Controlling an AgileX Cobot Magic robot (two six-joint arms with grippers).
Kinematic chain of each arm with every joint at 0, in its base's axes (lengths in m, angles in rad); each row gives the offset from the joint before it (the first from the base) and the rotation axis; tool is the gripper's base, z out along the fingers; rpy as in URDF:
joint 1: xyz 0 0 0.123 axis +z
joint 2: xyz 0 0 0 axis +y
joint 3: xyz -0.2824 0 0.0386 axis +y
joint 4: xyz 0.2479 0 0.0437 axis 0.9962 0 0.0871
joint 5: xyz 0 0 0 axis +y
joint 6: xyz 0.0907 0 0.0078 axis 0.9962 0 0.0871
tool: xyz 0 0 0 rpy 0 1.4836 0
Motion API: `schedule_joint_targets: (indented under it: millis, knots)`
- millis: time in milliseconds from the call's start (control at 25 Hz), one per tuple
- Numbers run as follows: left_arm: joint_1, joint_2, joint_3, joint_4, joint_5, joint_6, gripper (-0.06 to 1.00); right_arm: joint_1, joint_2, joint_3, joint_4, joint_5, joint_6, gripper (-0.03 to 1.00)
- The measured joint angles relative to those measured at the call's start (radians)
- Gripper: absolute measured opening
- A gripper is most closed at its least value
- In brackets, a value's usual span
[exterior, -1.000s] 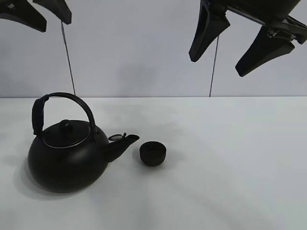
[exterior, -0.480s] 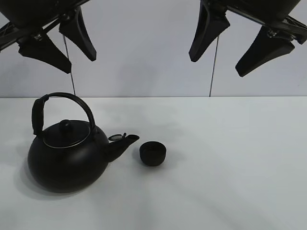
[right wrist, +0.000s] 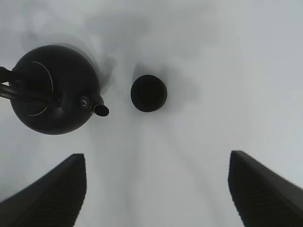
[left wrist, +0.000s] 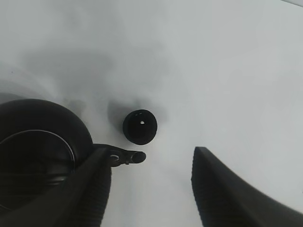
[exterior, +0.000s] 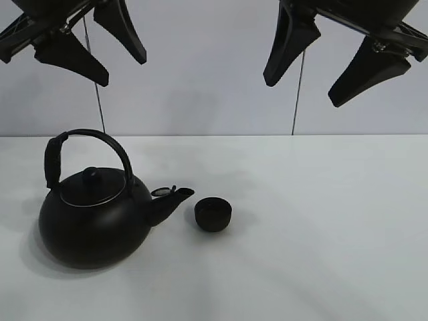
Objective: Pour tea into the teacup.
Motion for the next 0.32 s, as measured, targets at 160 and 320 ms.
schedule_joint_targets:
  millis: [160, 320]
  knots:
    - [0.000, 0.000, 0.000, -0.013, 0.000, 0.001, 0.38, 0.000, 0.000, 0.000, 0.000, -0.005, 0.000, 0.57]
    - [0.000, 0.000, 0.000, -0.016, 0.000, 0.001, 0.38, 0.000, 0.000, 0.000, 0.000, -0.025, 0.000, 0.57]
